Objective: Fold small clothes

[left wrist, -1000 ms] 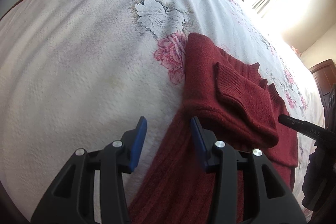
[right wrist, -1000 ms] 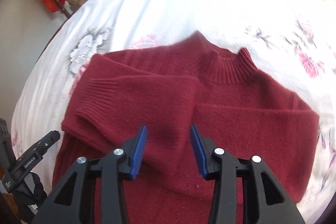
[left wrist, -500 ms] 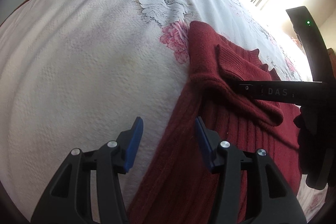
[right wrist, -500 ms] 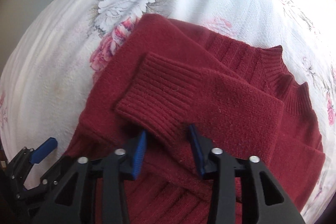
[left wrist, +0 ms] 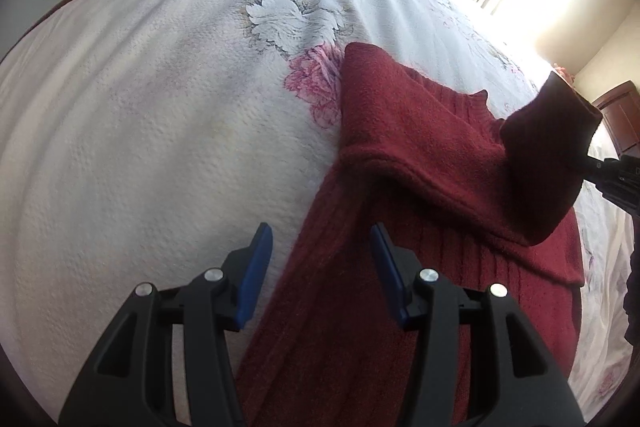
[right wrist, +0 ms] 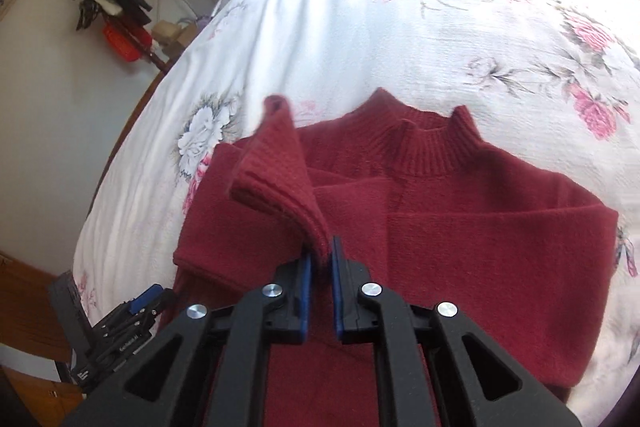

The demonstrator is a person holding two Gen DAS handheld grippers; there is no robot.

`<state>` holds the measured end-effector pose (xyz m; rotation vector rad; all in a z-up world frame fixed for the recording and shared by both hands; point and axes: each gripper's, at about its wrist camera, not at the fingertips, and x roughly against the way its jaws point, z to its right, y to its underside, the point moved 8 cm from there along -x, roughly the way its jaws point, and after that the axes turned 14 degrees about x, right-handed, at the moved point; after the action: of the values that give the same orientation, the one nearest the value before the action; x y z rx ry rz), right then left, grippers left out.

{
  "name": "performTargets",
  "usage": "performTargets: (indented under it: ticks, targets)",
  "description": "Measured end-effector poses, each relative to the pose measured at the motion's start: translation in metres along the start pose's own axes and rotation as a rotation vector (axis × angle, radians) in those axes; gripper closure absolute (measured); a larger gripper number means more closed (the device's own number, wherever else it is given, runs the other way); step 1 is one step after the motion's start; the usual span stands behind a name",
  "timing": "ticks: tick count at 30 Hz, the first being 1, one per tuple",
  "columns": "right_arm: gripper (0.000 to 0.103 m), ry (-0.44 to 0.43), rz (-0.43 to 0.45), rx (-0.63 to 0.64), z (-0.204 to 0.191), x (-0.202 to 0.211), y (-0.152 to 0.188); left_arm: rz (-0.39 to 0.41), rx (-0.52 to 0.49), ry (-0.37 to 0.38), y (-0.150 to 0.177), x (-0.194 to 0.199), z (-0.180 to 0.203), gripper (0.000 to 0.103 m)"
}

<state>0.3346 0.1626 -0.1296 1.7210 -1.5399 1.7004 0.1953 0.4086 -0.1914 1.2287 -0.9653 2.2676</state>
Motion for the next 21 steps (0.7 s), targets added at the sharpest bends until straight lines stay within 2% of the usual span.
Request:
performTargets:
  ticks: [4,7,9,10,12,14,16,17,19,21]
  targets:
    - [0.095,0.072,0.007,-0.02,0.045,0.023,0.035,0.032,-0.039,0.04,-0.005,0.008,0.03,0.052]
    - [0.094,0.111,-0.009,-0.051,0.078,0.025,0.059,0.024,-0.087,0.056,-0.006,0.004,0.058,0.051]
    - [0.086,0.135,-0.027,-0.058,0.096,0.023,0.072,0.024,-0.126,0.043,-0.006,-0.001,0.074,0.051]
    - [0.079,0.144,-0.039,-0.054,0.101,0.021,0.079,0.022,-0.147,0.034,-0.005,-0.004,0.081,0.051]
    - [0.075,0.168,-0.043,-0.052,0.113,0.019,0.091,0.016,-0.178,0.035,-0.002,-0.009,0.092,0.051]
    - [0.073,0.129,-0.062,-0.103,0.125,0.018,0.105,0.01,-0.192,0.034,-0.001,-0.014,0.1,0.051]
    - [0.071,0.037,-0.054,-0.205,0.137,0.015,0.108,0.007,-0.199,0.031,-0.001,-0.021,0.106,0.051]
    - [0.067,0.014,-0.046,-0.258,0.144,0.015,0.109,0.007,-0.199,0.028,-0.001,-0.024,0.108,0.051]
    - [0.06,-0.007,-0.031,-0.326,0.155,0.015,0.11,-0.001,-0.19,0.033,-0.001,-0.032,0.111,0.051]
    - [0.061,-0.027,-0.025,-0.347,0.16,0.011,0.112,-0.016,-0.172,0.035,0.001,-0.041,0.111,0.05]
